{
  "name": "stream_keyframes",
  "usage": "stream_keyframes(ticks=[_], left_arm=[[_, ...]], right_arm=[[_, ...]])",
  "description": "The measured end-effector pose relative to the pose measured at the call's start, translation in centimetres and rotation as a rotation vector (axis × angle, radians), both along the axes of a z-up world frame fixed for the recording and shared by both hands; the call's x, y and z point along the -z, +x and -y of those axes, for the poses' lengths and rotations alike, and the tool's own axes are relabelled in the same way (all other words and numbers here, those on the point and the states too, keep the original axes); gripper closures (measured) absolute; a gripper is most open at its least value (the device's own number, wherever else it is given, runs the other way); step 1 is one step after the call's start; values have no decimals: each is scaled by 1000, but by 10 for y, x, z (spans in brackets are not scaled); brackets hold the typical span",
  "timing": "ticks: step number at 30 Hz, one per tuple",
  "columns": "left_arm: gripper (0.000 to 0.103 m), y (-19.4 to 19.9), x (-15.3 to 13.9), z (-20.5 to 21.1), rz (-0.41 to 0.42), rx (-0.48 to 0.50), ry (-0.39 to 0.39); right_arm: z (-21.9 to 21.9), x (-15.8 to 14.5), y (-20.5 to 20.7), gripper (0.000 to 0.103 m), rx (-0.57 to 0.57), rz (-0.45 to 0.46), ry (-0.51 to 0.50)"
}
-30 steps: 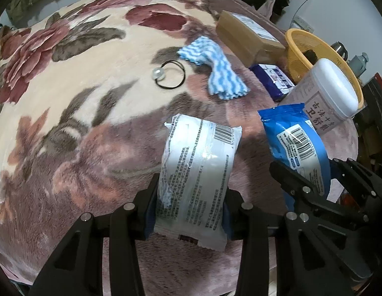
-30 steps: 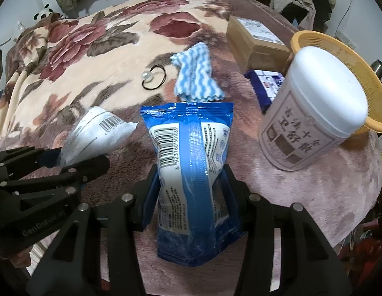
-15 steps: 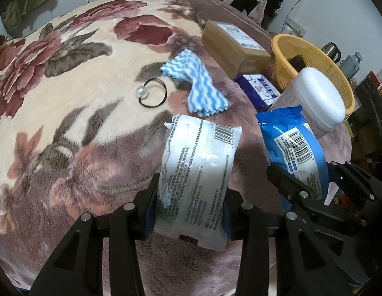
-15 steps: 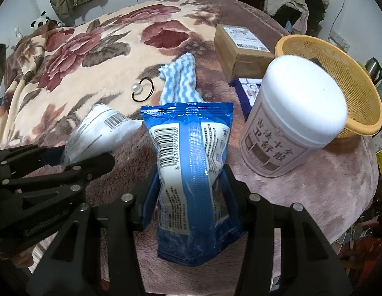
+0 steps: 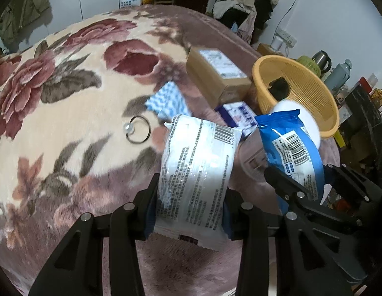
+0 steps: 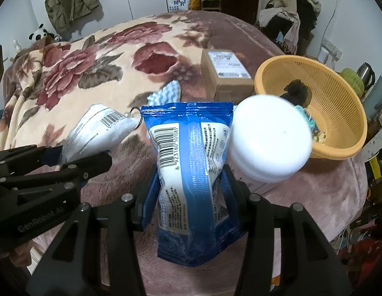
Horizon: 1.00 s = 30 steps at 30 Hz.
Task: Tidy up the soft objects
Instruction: 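Carry the white pack with the left tool while the right tool carries the blue pack, then open both tools over the basket to drop the white and blue packs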
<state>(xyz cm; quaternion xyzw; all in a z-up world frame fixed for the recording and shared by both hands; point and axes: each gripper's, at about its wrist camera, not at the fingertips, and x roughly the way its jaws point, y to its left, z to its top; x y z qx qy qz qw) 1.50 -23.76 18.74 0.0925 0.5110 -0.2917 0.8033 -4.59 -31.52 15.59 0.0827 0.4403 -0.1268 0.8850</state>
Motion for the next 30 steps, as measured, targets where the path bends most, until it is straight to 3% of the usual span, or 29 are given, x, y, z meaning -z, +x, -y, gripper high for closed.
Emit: stream_keyframes(ticks=[11,30], left_arm=[[60,3,-33,61,32,66,-15],[60,0,-39,186,34,209,-4]], right_arm=[[49,-24,-2,54,58,47,19],[157,-28,-13,54,213,70,50]])
